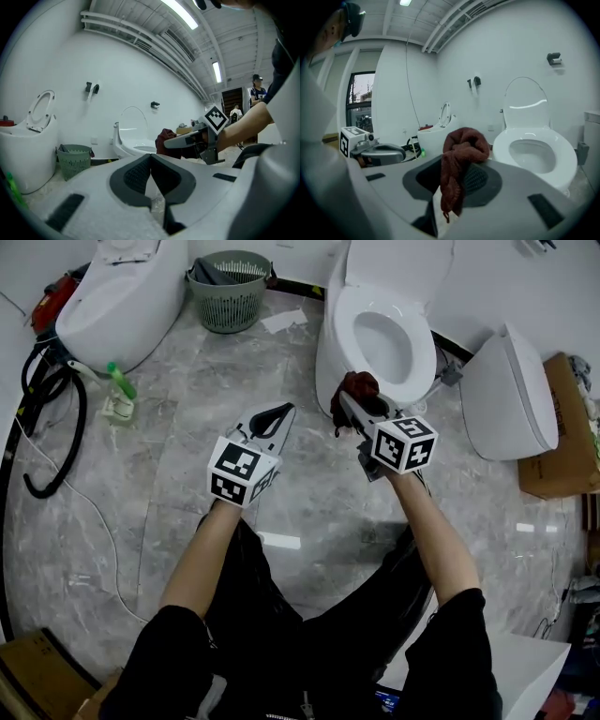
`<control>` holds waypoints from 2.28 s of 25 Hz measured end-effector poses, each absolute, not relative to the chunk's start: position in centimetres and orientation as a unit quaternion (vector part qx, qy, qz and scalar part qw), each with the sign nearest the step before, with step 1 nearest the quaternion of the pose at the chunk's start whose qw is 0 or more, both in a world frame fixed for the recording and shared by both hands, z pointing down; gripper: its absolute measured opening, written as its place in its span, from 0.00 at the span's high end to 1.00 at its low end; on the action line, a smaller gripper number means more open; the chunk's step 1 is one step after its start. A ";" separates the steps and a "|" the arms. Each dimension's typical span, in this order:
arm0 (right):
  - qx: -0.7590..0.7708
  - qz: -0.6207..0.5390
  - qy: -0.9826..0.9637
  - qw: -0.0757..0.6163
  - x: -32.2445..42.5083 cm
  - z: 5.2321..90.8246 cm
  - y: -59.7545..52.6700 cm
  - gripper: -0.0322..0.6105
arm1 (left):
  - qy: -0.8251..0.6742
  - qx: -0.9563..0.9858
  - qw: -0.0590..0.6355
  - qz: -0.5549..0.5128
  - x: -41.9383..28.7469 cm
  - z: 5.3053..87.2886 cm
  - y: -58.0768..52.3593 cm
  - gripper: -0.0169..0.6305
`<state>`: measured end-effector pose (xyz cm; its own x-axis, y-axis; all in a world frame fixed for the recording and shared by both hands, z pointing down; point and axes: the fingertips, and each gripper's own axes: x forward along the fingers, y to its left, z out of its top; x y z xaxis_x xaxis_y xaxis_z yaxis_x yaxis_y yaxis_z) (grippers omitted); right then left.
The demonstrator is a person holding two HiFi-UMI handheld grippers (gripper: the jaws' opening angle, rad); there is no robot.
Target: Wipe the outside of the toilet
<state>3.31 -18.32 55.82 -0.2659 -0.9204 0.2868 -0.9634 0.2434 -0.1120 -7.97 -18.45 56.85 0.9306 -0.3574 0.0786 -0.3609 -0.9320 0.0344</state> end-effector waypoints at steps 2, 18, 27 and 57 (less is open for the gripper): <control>0.603 0.127 -0.783 0.081 2.6 54.5 -19.6 0.79 | -0.189 0.981 0.012 0.044 -9.5 56.8 -19.0 0.97; 0.682 0.206 -0.701 0.006 2.2 58.0 -35.9 0.79 | -0.218 0.970 -0.026 0.105 -18.4 55.1 -27.2 0.97; 0.722 0.177 -0.667 0.050 2.6 59.4 -38.5 0.79 | -0.230 0.971 0.012 0.062 -18.9 55.9 -31.0 0.97; 0.864 0.167 -0.472 0.051 14.0 68.0 -57.3 0.79 | -0.152 0.984 0.030 0.087 -9.8 62.5 -56.6 0.97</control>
<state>14.01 -57.28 67.96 0.4996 -0.7980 0.3371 -0.8323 -0.5501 -0.0687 -9.83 -56.63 62.53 0.9383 -0.2945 0.1810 -0.3049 -0.9519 0.0317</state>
